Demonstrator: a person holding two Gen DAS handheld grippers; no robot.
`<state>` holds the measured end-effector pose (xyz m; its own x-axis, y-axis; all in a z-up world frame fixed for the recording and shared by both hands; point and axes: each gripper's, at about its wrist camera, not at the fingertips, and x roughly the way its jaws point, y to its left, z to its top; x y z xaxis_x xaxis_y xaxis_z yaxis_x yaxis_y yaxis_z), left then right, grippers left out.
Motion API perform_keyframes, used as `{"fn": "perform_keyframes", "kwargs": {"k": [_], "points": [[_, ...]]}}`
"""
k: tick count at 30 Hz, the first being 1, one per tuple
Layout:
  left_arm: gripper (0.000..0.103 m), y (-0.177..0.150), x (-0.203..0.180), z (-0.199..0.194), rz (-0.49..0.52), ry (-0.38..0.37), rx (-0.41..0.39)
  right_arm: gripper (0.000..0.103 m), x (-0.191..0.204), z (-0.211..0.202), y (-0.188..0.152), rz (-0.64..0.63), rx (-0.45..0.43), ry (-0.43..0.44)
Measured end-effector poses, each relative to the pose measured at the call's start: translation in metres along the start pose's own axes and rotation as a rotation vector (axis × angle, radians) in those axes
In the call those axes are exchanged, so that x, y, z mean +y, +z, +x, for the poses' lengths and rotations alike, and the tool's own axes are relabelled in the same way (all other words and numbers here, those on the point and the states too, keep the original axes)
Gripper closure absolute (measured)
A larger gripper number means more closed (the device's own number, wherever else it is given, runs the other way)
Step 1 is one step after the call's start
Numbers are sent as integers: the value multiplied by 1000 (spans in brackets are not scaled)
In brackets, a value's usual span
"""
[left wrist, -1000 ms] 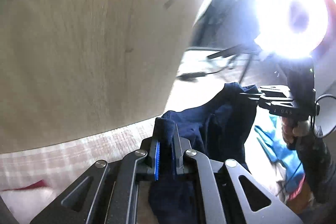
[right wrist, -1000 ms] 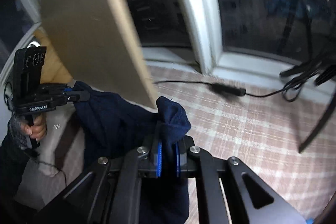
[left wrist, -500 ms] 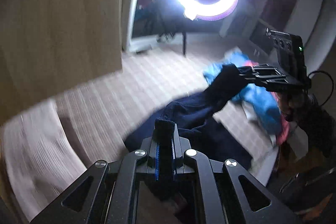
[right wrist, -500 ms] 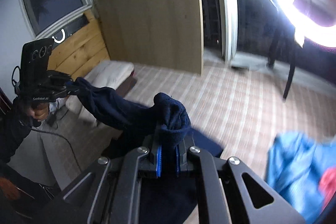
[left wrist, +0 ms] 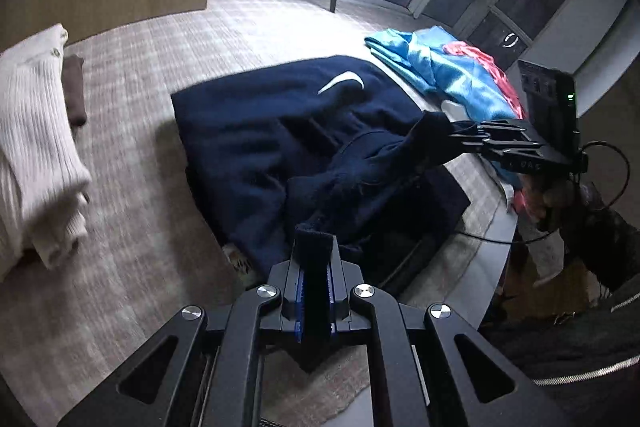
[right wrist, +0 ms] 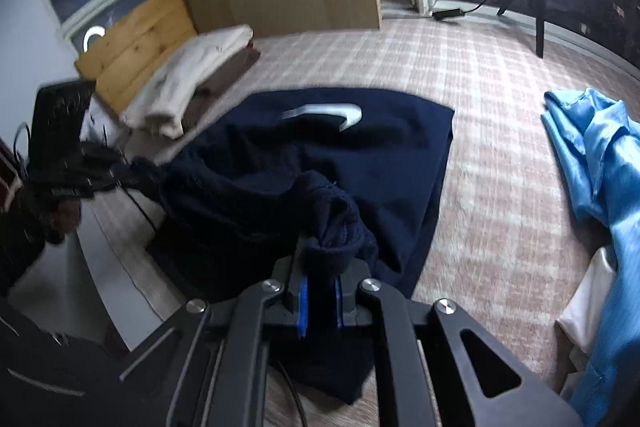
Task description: Fold clothes
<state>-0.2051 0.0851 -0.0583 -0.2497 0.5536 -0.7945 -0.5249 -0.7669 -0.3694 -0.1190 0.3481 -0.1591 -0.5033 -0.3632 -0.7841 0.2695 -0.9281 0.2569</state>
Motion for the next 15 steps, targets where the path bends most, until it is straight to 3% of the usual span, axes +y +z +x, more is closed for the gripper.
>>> {"fn": "perform_keyframes", "kwargs": {"k": [4,7,8,11,13,15], "points": [[90,-31,-6,4,34,10,89,85,0,5,-25,-44,133,-7],[89,-49,-15,-6,78,42,175,76,4,-15,-36,-75,234,-50],[89,-49,-18,-15,77,41,168,71,3,-25,-37,-55,241,-57],[82,-48,-27,-40,69,23,151,57,-3,-72,-25,53,106,6],[78,-44,-31,-54,66,-16,127,56,-13,-101,-17,181,-18,144],[72,-40,-33,-64,63,-41,102,56,-19,-114,-14,286,-72,303]]}}
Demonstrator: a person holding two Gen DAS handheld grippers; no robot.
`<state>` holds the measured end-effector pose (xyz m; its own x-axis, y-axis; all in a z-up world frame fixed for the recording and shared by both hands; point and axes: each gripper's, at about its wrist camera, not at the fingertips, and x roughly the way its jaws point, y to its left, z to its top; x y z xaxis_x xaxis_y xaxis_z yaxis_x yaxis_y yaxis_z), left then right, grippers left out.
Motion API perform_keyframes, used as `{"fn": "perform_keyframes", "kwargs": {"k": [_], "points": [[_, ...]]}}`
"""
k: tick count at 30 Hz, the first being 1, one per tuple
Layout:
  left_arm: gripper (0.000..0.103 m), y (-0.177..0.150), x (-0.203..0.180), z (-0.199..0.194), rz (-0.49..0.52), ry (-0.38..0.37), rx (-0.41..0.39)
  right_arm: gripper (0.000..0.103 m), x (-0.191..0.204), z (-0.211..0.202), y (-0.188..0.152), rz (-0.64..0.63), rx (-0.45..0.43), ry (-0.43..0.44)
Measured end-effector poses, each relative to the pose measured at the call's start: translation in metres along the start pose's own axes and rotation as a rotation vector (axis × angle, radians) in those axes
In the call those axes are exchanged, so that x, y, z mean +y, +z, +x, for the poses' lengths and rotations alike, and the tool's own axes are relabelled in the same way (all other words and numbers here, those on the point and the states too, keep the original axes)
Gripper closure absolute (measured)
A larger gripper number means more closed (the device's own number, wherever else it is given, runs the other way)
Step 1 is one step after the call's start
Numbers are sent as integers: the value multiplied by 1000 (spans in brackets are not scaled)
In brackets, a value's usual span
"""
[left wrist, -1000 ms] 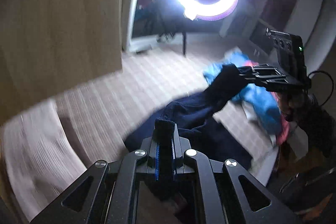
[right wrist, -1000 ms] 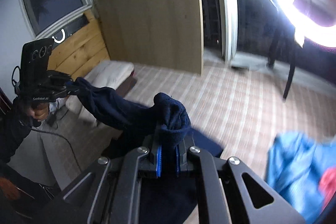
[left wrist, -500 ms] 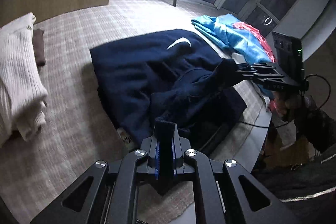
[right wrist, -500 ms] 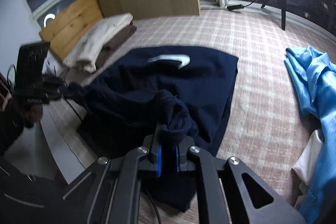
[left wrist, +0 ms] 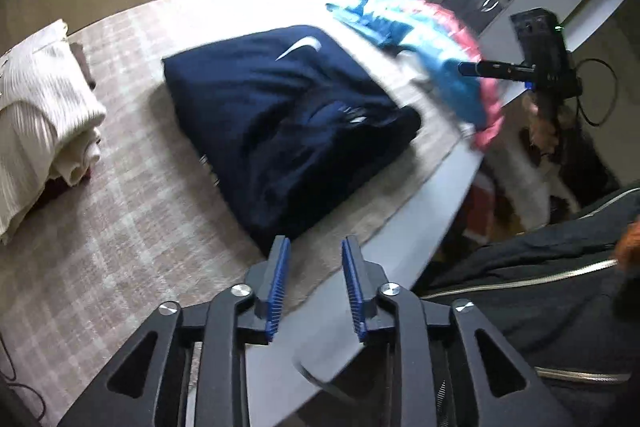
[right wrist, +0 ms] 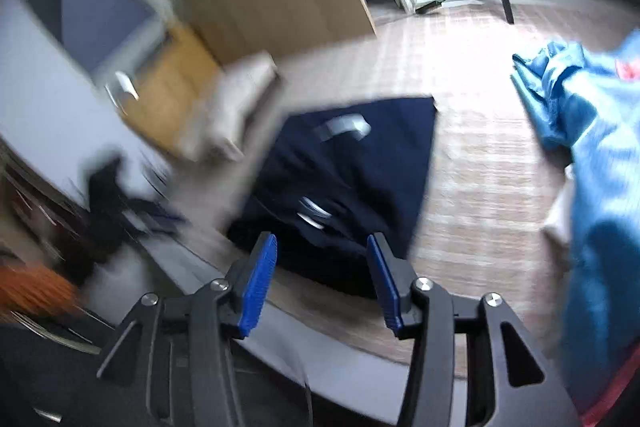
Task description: Fold clothes
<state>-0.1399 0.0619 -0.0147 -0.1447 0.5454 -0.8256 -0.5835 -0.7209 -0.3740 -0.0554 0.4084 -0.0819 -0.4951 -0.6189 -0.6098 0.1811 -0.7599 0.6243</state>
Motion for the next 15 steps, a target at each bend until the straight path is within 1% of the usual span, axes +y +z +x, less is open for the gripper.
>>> {"fn": "perform_keyframes", "kwargs": {"k": [1,2,4,5,7,9,11,12,13,14,15], "points": [[63,3,0,-2,-2,-1,-9,56,2,1,0,2,1,-1],[60,6,-1,0,5,21,-16,56,5,5,-2,-25,13,-54],[60,22,-5,19,50,58,-20,56,15,24,-7,-163,58,-202],[60,27,-5,28,64,62,-16,56,15,39,-11,-217,96,-246],[60,40,-10,54,113,82,4,56,8,70,-17,-275,175,-289],[61,43,-15,68,159,102,4,56,2,91,-23,-320,209,-307],[70,46,-19,81,214,120,6,56,0,105,-27,-369,217,-337],[85,46,-19,85,225,105,19,56,-1,110,-28,-394,214,-358],[98,45,-18,89,236,89,32,57,0,114,-28,-417,212,-369],[98,45,-18,92,246,74,44,63,1,118,-28,-438,212,-373],[98,44,-17,91,241,63,50,74,1,120,-28,-450,219,-366]]}}
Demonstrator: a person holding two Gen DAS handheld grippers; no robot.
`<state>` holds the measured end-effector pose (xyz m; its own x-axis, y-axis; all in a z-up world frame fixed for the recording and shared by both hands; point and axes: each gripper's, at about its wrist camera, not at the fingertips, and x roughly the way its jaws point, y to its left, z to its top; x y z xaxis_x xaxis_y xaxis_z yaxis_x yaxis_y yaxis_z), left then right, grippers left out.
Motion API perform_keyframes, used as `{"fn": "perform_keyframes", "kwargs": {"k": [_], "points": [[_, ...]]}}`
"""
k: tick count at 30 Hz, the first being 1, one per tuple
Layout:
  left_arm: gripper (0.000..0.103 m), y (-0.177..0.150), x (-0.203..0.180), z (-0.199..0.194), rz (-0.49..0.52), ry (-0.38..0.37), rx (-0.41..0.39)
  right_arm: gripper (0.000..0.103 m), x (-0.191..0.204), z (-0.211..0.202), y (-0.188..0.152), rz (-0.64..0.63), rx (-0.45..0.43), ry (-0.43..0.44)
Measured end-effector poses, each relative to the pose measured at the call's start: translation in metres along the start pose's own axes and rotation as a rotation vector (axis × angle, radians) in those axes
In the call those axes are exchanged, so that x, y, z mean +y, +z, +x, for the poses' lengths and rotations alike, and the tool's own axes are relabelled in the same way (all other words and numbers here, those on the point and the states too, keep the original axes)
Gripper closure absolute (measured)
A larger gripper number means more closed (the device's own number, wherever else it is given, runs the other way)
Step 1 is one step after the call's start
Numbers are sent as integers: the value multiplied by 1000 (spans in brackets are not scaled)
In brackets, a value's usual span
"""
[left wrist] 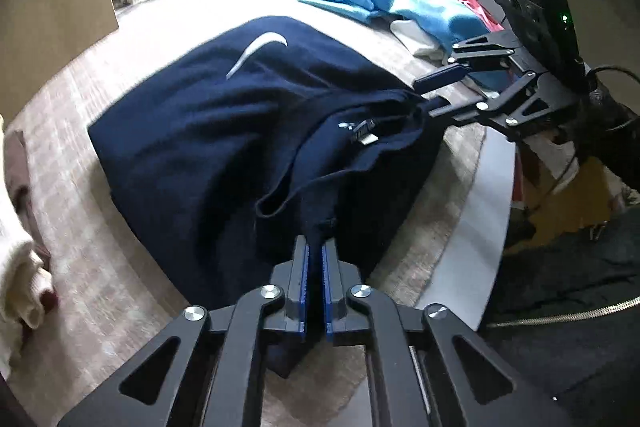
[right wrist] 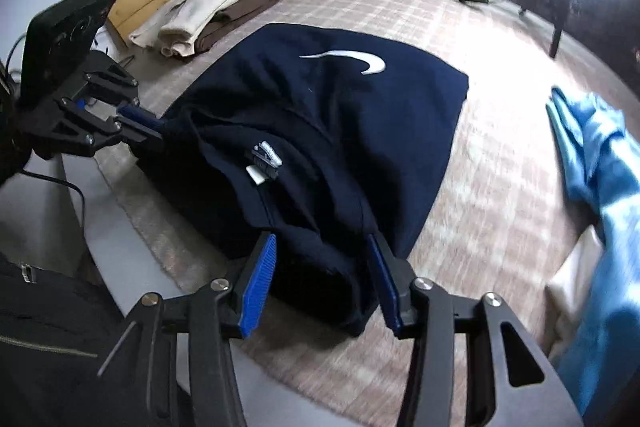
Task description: Fold clothes
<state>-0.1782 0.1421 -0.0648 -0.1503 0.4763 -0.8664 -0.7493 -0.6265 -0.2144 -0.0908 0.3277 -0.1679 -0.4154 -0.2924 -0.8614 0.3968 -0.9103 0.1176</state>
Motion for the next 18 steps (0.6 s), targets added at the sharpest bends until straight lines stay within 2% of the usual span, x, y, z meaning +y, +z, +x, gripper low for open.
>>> {"fn": "perform_keyframes", "kwargs": {"k": [2,5,6,8,9,12,14,15,18], "points": [[98,-7,-3,-6,9,-21,10,77,7,-1,-4,-48,35,44],[91,-30,-14,-5,63,-21,108,76,18,-4,-20,-142,126,76],[90,-36,-16,-5,68,-15,143,72,13,-10,-22,-118,119,73],[91,-39,-12,-13,26,-3,146,64,-2,-25,-21,-31,82,79],[89,-35,-11,-16,23,2,118,60,-11,-33,-19,22,54,103],[75,-21,-9,-25,11,18,34,59,-28,-42,-6,137,-40,160],[71,-11,-7,-30,4,27,-19,59,-22,-29,4,132,-36,160],[71,-8,-4,-20,-2,24,-13,59,-16,-19,7,116,-24,169],[72,-17,4,-1,-28,49,78,59,9,-3,17,27,-4,173]]}}
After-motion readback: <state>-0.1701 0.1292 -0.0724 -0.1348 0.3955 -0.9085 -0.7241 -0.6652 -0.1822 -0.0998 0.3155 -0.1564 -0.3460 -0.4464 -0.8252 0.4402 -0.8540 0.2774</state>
